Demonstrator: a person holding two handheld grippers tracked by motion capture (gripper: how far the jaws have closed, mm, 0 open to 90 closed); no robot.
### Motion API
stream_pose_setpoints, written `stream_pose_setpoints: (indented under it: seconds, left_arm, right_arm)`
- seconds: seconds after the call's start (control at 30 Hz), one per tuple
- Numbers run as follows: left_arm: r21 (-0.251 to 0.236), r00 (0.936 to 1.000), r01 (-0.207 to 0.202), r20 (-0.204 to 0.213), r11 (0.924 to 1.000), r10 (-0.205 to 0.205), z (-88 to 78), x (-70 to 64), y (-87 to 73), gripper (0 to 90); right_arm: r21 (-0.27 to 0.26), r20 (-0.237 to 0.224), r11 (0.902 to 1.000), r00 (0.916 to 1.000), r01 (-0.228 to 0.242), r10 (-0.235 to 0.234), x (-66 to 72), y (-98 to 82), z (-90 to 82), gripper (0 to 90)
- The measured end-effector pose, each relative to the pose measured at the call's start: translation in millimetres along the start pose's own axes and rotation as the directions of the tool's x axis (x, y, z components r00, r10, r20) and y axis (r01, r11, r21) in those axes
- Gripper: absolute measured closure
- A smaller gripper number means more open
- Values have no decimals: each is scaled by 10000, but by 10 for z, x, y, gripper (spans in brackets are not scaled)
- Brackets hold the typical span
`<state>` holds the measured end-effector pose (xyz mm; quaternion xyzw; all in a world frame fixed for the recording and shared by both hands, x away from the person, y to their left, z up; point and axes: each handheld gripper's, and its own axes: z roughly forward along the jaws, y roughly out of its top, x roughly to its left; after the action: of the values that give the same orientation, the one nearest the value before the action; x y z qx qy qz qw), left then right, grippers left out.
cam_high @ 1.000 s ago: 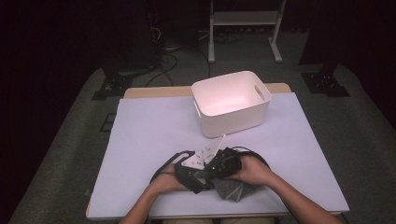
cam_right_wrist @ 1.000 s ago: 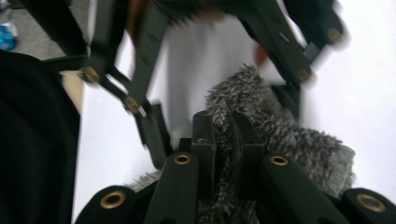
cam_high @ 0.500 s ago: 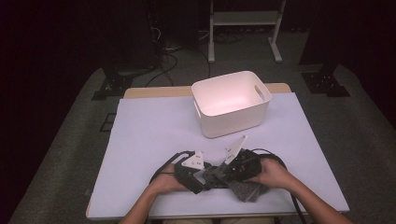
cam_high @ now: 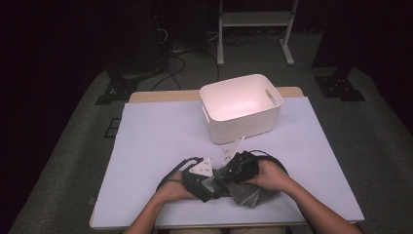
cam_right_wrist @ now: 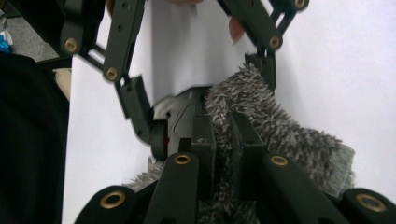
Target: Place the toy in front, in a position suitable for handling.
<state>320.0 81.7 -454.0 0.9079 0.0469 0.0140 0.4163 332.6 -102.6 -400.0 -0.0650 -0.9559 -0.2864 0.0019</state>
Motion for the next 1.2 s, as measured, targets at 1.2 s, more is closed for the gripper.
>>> stream_pose_setpoints:
  seconds: [1.2]
  left_arm:
    - [191,9995,-264,-156,9995,267,-9,-7,3,240]
  right_arm:
    - [-437,695,9930,9912,-1094,1122,11,-624,-400,806]
